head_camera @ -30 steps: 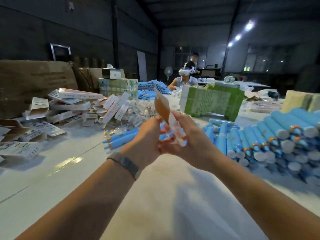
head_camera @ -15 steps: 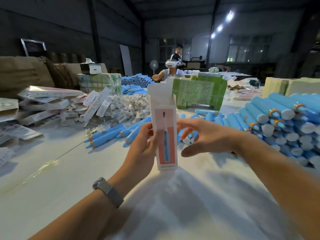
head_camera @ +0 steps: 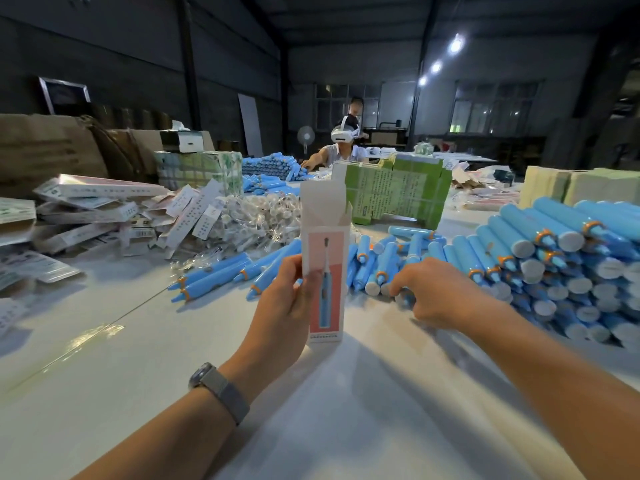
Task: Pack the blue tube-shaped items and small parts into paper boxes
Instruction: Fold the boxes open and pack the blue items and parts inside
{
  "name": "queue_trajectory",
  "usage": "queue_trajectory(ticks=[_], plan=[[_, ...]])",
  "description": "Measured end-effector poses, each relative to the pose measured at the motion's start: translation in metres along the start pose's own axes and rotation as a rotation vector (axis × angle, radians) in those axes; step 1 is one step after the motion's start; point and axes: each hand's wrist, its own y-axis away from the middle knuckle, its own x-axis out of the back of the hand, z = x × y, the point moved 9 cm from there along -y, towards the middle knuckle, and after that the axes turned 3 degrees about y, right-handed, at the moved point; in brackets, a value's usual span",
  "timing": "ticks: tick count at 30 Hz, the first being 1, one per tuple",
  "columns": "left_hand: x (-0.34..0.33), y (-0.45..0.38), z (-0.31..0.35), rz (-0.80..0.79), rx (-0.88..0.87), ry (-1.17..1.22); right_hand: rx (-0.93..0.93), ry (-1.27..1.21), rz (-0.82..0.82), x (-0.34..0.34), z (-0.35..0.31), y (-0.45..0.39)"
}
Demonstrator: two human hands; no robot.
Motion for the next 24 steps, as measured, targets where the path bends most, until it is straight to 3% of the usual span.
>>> queue_trajectory(ticks=[3, 11, 17, 20, 24], plan=[[0.001, 0.001, -0.001, 0.013, -0.001, -0.017, 0.012, -0.055, 0.126, 0.008, 0.001, -0.003], [0.014, -0.002, 0.003, 0.090, -0.014, -0.237, 0.081, -0.608, 0.824, 0.108, -0.008, 0.036], [0.020, -0.002, 0.011, 0.133, -0.101, -0.399, 0.275, -1.379, 0.955, 0.158, -0.008, 0.066], [0.018, 0.000, 0.013, 0.119, -0.124, -0.429, 0.279, -1.493, 1.069, 0.169, -0.003, 0.077], [0.013, 0.002, 0.015, 0.076, -0.134, -0.429, 0.274, -1.352, 1.170, 0.176, -0.001, 0.087]])
